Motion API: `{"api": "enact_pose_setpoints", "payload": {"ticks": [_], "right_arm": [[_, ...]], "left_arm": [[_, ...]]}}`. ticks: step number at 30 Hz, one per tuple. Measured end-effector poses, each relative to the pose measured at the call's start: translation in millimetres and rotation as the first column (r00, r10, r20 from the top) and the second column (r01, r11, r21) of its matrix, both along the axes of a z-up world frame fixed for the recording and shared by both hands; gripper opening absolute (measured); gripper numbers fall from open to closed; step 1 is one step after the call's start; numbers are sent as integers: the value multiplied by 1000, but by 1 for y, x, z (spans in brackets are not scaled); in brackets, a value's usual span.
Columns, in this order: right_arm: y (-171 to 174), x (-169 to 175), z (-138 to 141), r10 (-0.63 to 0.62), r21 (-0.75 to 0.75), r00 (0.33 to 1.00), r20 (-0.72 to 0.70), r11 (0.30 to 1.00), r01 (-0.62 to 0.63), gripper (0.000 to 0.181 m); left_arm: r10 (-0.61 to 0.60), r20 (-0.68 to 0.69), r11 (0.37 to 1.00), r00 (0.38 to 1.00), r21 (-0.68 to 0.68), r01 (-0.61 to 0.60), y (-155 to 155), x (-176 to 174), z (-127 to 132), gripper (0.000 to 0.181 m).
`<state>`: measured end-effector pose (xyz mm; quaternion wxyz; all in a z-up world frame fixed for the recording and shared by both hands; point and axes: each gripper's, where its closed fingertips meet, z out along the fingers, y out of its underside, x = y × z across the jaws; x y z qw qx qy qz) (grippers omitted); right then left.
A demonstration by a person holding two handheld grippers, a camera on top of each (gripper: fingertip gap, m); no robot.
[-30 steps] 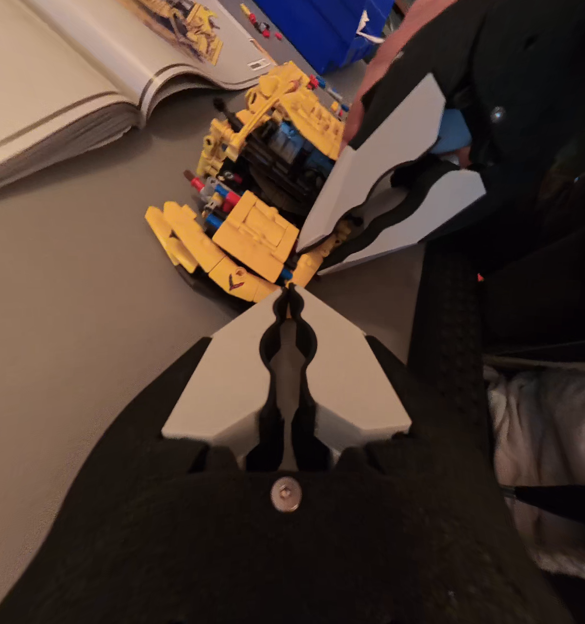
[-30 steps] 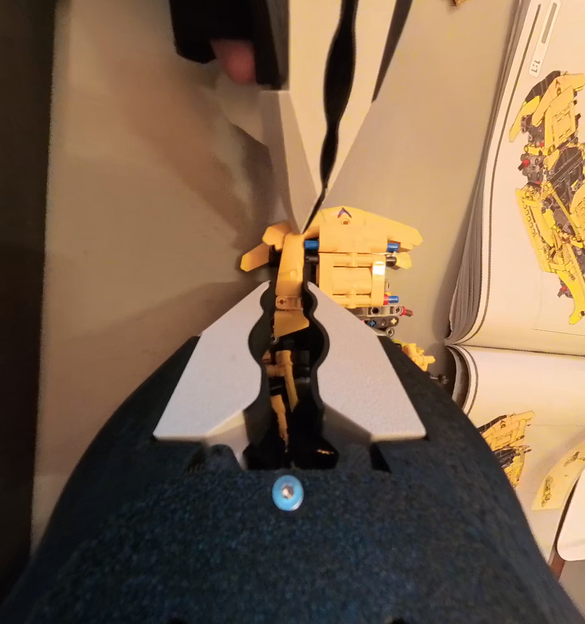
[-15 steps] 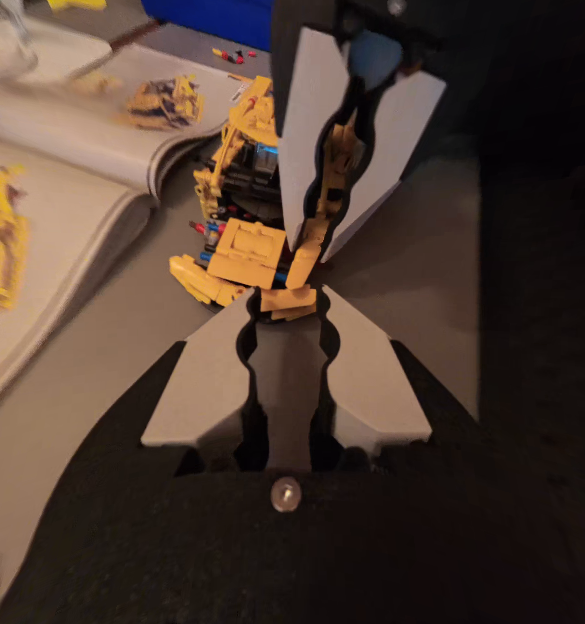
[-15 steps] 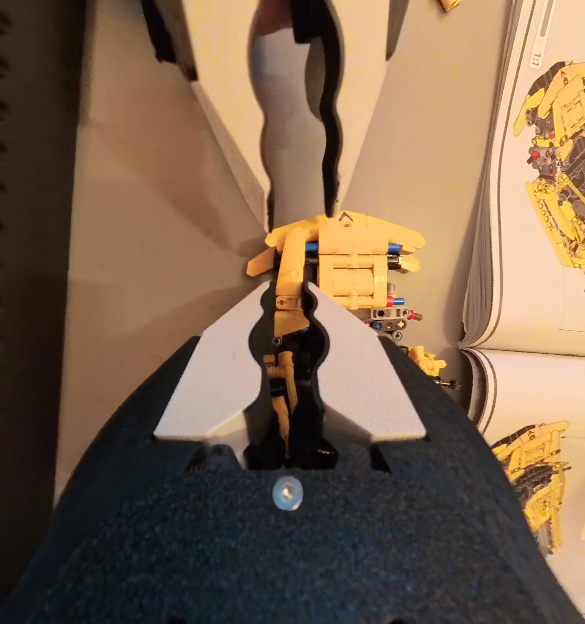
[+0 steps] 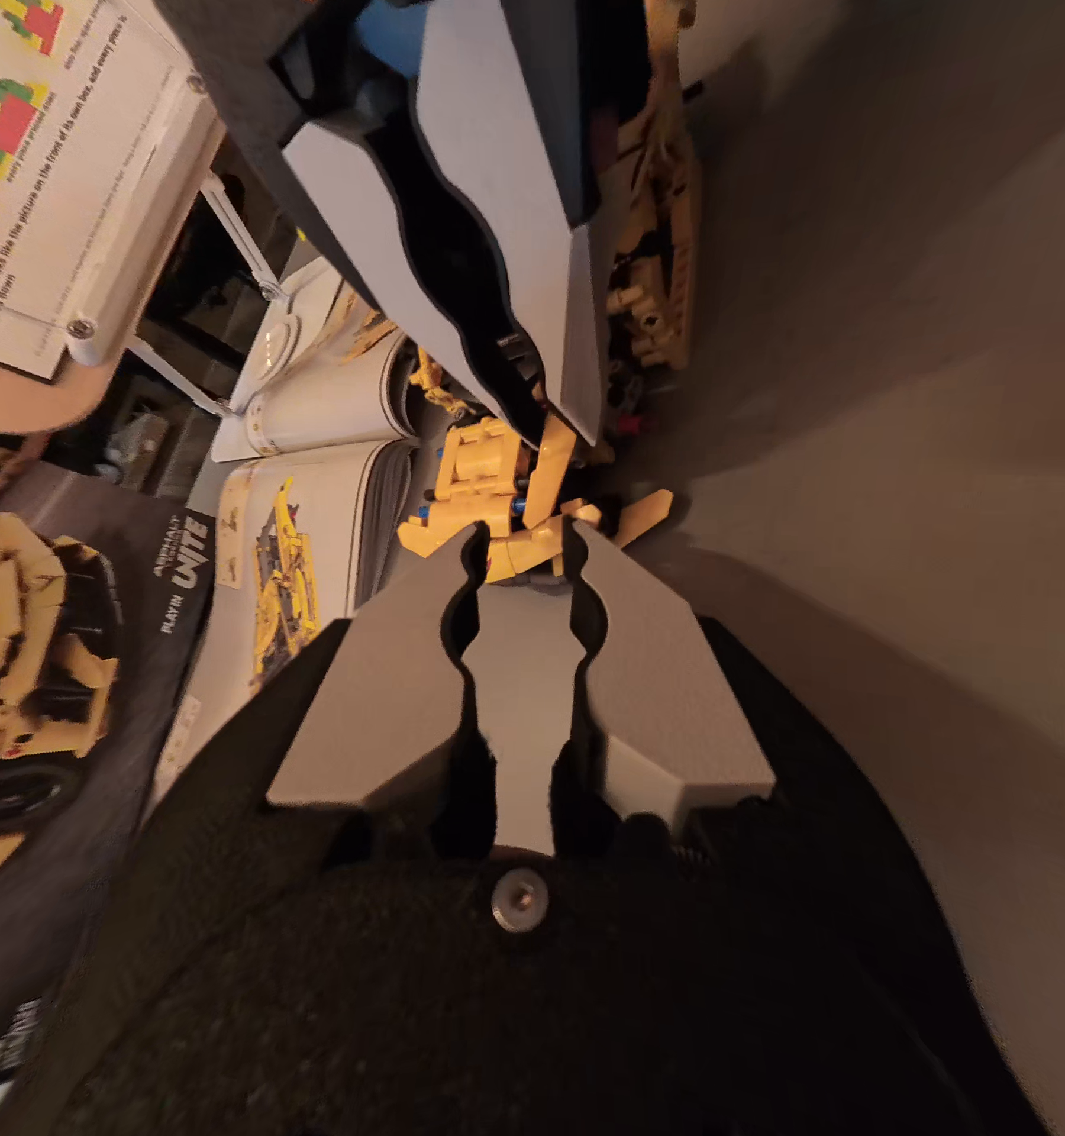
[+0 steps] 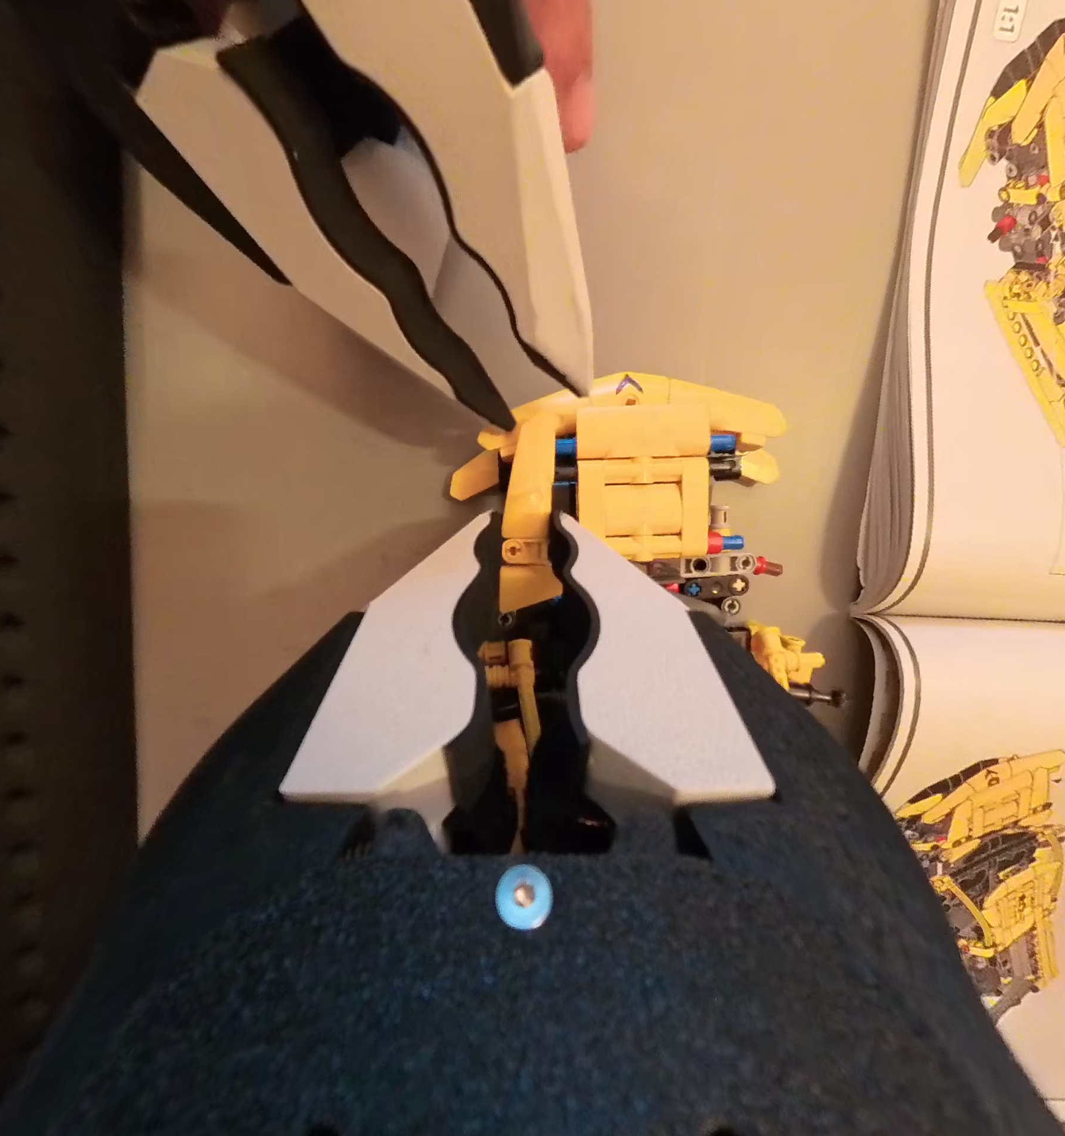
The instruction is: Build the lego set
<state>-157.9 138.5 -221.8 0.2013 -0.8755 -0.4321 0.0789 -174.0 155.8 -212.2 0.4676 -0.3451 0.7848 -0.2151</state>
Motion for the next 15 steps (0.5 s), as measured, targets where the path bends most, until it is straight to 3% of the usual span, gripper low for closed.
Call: {"api": "enact_pose_setpoints", "payload": {"ticks": [7, 12, 15], "right_arm": [[4, 2, 0, -10, -6, 1000, 3, 1000, 10, 14], [5, 2, 0, -8, -5, 1000, -20, 1000, 8, 14], [6, 2, 1, -11, 0, 999, -32, 1000, 11, 14]], "left_arm": [[2, 10, 955, 1000, 296, -5, 5, 3, -1, 17], [-42, 10, 853, 999, 520, 31, 11, 4, -4, 14], [-69, 0, 807, 998, 588, 56, 11, 7, -5, 10]]}}
